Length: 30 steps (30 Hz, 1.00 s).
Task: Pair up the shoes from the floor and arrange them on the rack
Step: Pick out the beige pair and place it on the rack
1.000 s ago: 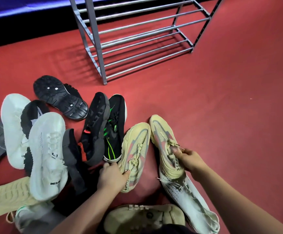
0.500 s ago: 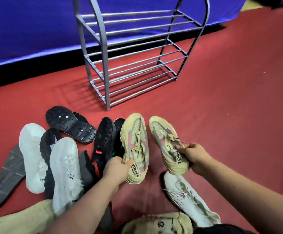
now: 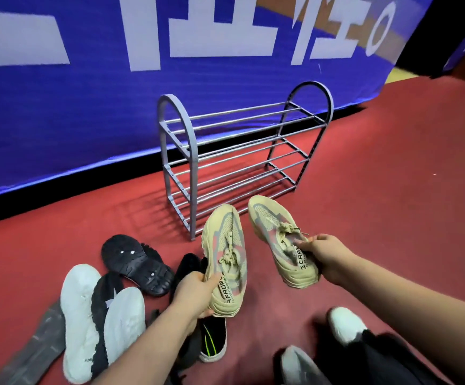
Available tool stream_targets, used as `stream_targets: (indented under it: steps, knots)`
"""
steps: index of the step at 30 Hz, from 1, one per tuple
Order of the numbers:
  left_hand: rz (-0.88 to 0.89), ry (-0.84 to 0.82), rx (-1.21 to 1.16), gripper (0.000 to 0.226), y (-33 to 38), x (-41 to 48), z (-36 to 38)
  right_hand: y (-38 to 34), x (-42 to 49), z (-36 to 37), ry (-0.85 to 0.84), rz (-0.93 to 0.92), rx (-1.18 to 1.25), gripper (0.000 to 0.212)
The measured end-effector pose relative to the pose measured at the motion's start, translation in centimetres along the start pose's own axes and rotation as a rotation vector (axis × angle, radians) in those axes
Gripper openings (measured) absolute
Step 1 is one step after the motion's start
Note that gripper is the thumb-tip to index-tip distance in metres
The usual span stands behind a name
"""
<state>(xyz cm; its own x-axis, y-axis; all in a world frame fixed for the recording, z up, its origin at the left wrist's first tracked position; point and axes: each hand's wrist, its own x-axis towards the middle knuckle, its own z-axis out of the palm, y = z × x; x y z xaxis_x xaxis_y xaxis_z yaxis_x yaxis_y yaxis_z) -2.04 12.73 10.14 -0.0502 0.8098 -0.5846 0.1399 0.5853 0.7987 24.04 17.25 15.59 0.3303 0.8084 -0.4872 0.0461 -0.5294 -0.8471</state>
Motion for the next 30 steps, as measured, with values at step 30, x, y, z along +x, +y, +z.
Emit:
stream_targets:
  steps: [30]
  knots:
    - [-0.382, 0.538, -0.485, 0.034, 5.4, 30.0, 13.0, 4.7, 40.2, 11.6, -0.442, 0.100, 0.000, 0.023]
